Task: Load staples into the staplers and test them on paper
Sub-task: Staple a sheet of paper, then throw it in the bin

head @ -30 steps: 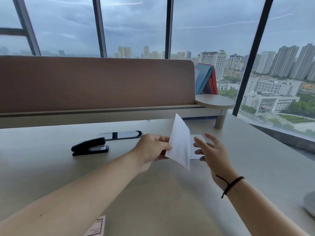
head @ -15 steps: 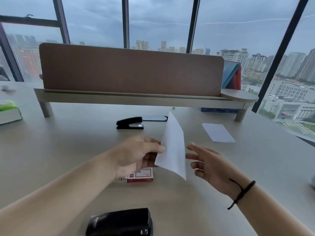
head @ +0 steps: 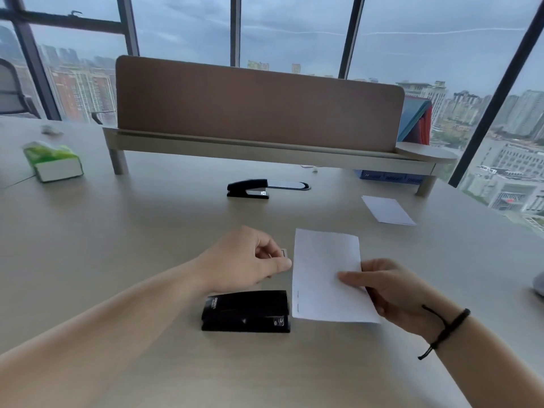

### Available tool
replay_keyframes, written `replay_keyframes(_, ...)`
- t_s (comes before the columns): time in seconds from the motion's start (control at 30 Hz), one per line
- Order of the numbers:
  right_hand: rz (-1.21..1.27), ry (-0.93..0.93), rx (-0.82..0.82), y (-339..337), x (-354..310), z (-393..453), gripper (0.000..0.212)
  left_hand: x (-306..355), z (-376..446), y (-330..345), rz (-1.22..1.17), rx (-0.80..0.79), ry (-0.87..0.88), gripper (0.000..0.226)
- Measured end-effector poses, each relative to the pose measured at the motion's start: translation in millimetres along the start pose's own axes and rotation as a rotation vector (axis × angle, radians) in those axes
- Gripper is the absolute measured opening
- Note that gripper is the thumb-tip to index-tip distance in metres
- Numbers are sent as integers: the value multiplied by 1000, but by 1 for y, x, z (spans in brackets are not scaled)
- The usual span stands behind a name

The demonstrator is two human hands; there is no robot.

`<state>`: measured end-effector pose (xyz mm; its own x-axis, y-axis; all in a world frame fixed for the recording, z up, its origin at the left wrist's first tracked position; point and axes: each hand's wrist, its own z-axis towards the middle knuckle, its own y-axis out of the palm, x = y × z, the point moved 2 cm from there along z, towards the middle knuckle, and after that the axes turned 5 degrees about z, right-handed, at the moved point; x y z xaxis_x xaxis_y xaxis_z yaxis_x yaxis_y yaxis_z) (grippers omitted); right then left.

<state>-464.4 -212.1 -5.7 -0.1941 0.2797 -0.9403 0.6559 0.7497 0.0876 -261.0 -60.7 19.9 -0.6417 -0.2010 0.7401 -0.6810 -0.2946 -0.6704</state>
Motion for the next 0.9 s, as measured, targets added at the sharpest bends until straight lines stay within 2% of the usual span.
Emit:
replay_keyframes(0.13, -140, 48, -18, -3, 12, -11, 25, -3, 1, 8, 227, 89, 46, 39)
replay_keyframes(0.27, -163, 44, 19, 9, 15, -16, 11, 12, 3, 18, 310, 95, 64, 57)
replay_keyframes(0.4, -168, 26, -9, 25, 15, -16, 10, 17, 8, 28, 420, 32, 51, 57)
replay_keyframes(0.53, -193, 28, 2, 31, 13, -15, 7, 11, 9, 36, 419, -23, 41, 58)
replay_keyframes(0.9, -205, 79, 28, 33, 9, -15, 6, 0, 11, 45, 423, -4, 45, 59)
